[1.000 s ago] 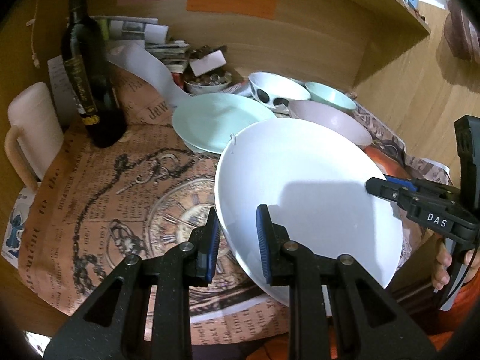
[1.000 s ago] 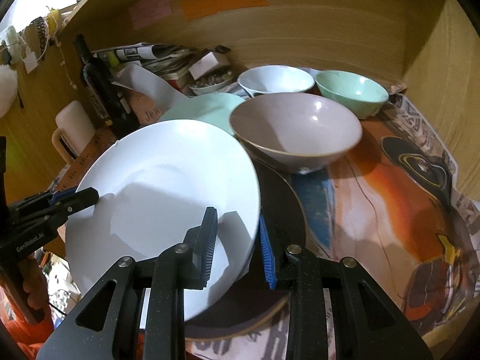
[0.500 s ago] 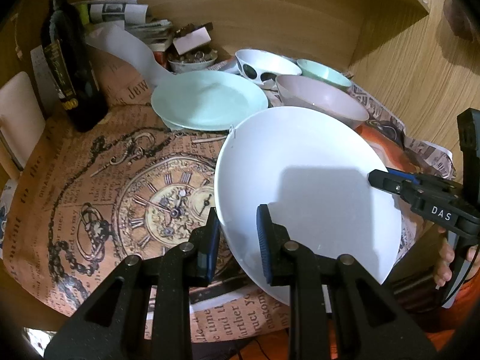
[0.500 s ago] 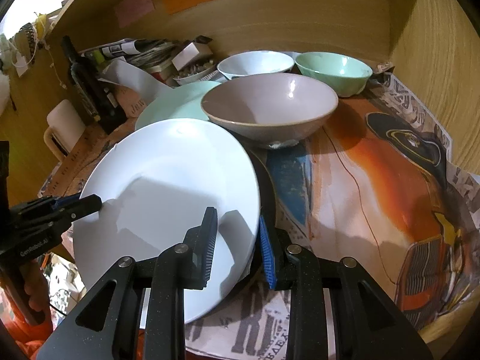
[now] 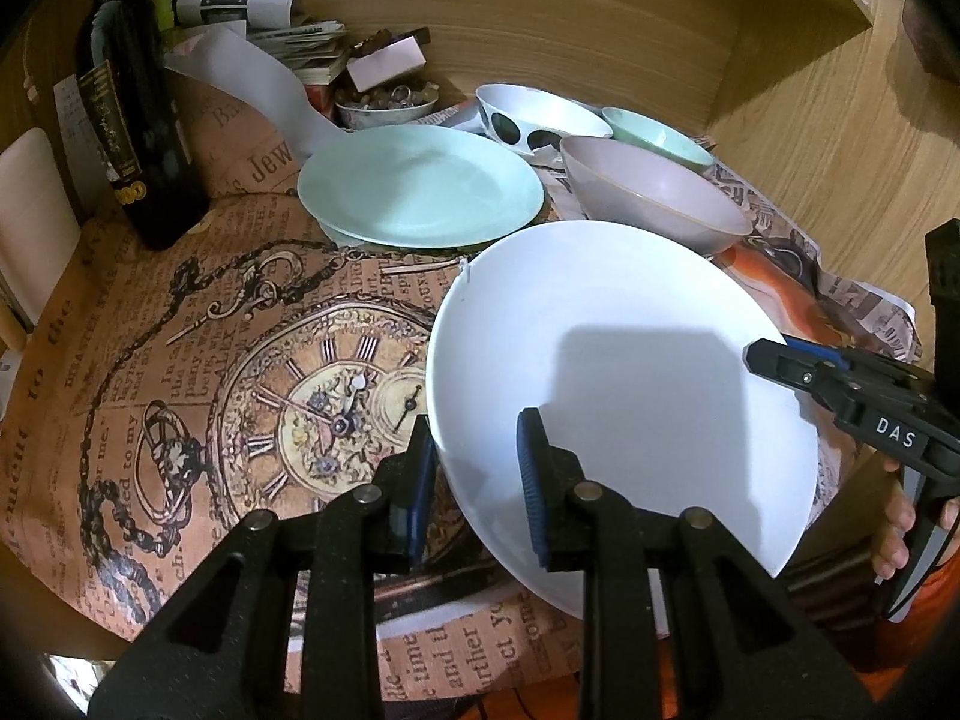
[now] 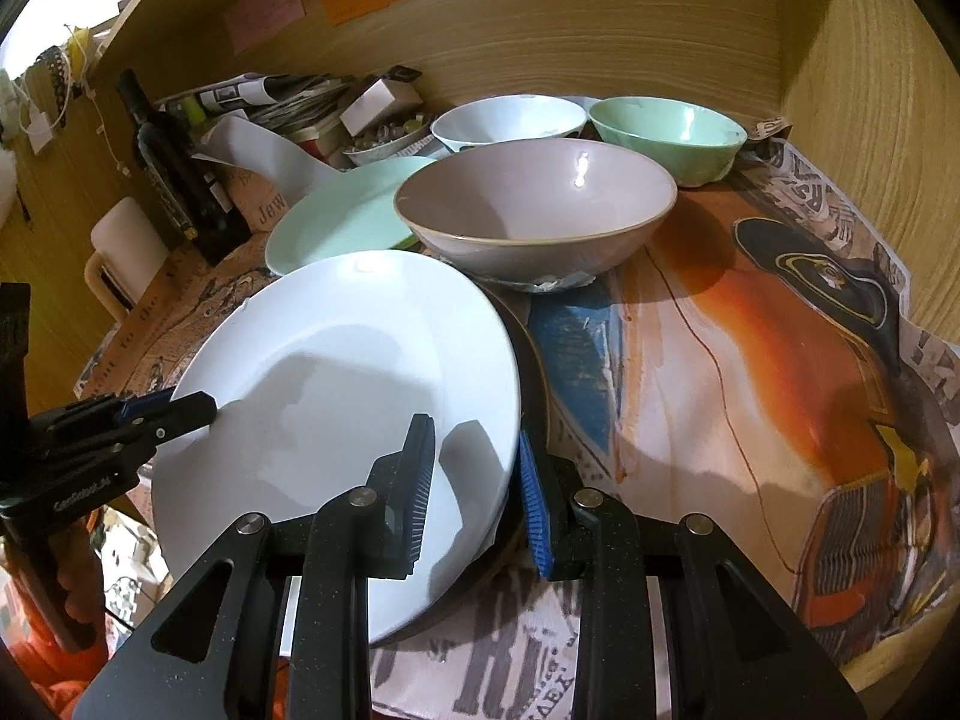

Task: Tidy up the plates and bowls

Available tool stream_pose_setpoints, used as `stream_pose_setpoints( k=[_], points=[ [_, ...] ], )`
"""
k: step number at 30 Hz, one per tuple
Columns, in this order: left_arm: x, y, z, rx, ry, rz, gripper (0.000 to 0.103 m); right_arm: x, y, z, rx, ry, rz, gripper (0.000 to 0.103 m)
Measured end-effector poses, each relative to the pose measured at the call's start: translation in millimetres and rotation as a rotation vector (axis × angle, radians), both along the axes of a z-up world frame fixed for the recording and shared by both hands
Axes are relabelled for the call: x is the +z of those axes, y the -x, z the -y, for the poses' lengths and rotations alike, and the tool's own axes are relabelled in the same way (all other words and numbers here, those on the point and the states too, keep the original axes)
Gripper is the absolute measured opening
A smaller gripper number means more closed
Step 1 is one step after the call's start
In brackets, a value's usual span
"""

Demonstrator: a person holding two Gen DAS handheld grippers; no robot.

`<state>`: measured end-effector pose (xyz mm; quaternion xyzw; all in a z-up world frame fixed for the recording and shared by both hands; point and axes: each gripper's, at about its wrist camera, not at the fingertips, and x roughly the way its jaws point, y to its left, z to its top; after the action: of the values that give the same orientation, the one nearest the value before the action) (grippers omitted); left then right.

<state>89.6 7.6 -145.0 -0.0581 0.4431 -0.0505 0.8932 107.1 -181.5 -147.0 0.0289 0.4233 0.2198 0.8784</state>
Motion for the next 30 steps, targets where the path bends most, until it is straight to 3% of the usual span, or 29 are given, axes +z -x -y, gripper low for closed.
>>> stream_pose_setpoints(
  k=[15, 19, 24, 30],
  points=[
    [-0.8, -6.2, 2.5, -0.021, -0.011, 0.003, 0.031, 2.0, -0.9, -1.6, 0.019, 0.028, 0.004, 0.027],
    [-2.4, -10.1, 5.9, -0.027, -0.017, 0.005, 0.031, 8.4, 2.8, -1.2, -0.014, 0.09, 0.069, 0.027],
    [-3.2, -15.2, 5.0, -0.03, -0.006, 0.009, 0.031, 12.4, 0.2, 6.0, -0.03, 0.081, 0.072, 0.028],
    [10.5, -13.6, -9.3, -0.001, 0.009, 0.058, 0.043, 25.9, -0.7, 8.5, -0.025, 0.023, 0.086, 0.028]
  ],
)
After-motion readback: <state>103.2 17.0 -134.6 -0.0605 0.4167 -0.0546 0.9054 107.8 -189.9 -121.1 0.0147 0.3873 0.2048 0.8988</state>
